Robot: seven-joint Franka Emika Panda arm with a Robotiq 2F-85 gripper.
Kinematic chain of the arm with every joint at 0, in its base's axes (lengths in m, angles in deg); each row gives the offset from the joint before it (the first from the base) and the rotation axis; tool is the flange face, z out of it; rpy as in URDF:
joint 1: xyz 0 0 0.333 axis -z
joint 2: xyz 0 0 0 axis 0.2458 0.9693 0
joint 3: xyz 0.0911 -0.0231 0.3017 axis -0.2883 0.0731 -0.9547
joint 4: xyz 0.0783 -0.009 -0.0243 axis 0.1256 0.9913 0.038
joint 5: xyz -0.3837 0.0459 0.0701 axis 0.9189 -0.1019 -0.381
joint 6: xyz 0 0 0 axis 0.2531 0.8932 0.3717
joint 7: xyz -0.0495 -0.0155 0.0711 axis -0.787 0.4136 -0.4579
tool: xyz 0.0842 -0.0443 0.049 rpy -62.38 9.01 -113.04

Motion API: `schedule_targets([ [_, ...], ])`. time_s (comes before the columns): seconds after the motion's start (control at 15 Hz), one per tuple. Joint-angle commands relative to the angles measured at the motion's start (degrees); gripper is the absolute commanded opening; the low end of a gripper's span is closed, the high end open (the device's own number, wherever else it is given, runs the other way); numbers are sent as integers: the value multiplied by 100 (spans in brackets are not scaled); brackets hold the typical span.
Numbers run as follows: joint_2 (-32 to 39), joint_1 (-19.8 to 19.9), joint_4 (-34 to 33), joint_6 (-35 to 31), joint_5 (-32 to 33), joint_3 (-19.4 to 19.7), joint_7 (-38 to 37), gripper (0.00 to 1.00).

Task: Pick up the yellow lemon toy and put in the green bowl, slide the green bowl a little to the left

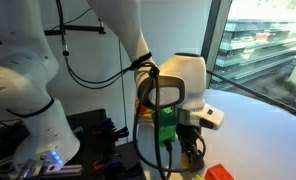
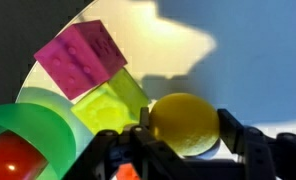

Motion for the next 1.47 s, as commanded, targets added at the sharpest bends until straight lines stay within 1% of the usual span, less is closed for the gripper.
schedule_targets([
  [0.0,-403,20,11,317,-119,-15,51,43],
  [0.47,-553,203,-263,604,127,154,-201,43],
  [1.0,-303,435,-684,673,388,483,-609,43],
  [1.4,-81,415,-1016,683,776,756,-1123,43],
])
